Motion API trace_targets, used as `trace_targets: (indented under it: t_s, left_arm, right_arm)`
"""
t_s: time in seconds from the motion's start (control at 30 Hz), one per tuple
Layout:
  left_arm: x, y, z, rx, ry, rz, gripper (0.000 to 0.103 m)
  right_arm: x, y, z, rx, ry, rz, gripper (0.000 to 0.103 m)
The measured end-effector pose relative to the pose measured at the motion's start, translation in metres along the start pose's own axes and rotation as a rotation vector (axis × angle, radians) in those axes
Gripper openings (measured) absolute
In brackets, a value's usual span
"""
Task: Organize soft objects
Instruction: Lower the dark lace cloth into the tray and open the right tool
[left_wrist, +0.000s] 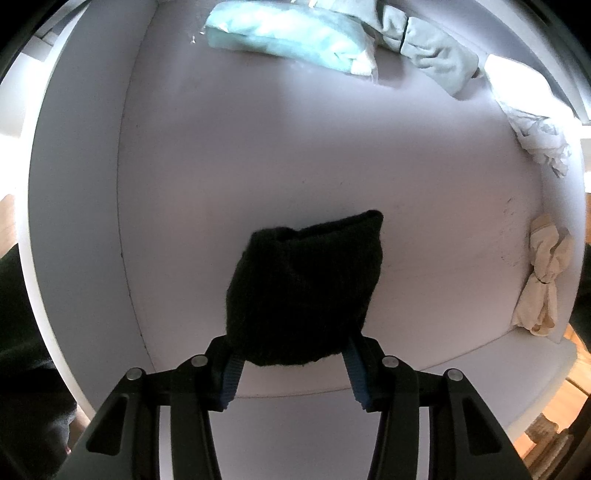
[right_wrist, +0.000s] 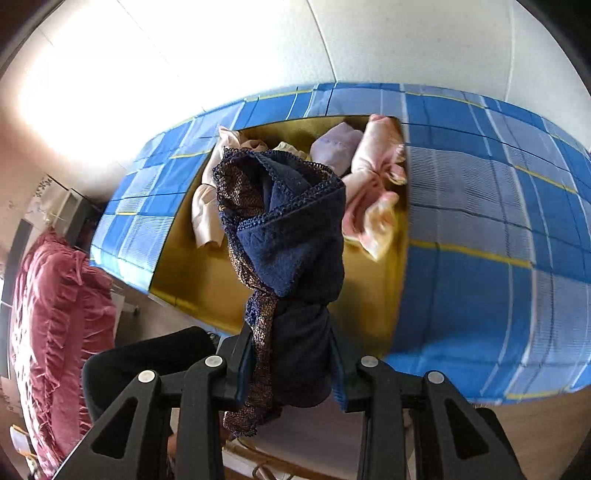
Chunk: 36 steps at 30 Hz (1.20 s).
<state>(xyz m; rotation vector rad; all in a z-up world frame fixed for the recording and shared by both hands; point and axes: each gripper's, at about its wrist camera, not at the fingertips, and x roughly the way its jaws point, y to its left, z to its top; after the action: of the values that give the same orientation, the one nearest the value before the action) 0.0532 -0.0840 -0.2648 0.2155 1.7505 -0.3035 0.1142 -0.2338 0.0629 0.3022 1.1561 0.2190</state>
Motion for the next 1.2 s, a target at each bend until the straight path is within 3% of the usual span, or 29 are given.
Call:
trace_targets:
  t_s: [0.33, 0.63, 0.93, 1.2]
  left_arm:
    - [0.004, 0.010, -0.002, -0.013, 0.004, -0.019, 0.048]
    - [0.009, 0.018, -0.005, -0.020, 0.005, -0.035, 0.048]
    - [0.009, 0.014, -0.002, -0.014, 0.003, -0.027, 0.048]
    - [0.008, 0.008, -0.002, -0.004, -0.003, -0.013, 0.048]
  right_arm:
    - [0.071, 0.006, 0.035, 0.055, 0.083, -0.065, 0.033]
    - [0.098, -0.005, 0.048, 0.119, 0.065, -0.096, 0.041]
    - [0.075, -0.015, 0.037, 0.095, -0.010, -0.092, 0.047]
    - [0.044, -0.012, 0.016, 0.049, -0.070, -0.037, 0.051]
